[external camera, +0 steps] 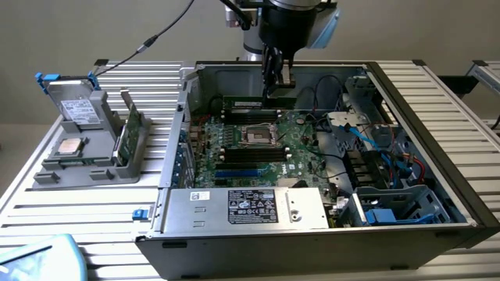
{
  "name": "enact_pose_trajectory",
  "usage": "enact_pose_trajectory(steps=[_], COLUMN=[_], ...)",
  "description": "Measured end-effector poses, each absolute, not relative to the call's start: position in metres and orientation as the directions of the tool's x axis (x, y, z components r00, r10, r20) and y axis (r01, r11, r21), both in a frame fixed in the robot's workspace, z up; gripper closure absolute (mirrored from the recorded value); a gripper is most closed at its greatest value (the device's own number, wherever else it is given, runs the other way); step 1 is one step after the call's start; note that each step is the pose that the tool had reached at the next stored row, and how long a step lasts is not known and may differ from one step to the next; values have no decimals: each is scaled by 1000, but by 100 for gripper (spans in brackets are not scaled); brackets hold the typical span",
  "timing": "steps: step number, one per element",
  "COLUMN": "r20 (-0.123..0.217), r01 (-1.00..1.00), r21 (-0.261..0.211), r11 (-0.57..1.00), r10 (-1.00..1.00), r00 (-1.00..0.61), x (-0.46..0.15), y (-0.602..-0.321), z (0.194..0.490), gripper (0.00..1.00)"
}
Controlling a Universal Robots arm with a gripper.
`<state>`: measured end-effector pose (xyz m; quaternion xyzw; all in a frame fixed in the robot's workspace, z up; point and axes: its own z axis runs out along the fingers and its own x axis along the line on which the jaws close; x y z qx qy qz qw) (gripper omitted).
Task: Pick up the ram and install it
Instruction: 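Insert the ram into the slot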
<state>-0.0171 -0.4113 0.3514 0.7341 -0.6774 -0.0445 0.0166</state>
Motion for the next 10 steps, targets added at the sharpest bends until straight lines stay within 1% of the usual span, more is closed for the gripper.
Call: enact_pose_trajectory(steps=[6, 10], r20=[-42, -40], r01=[-993, -993], r21=[85, 85], r11=[-82, -82], r10=[-996, -996], r00=[78, 78], x=[-17, -17], y=[-411, -410], z=[351, 344], gripper=[86, 86])
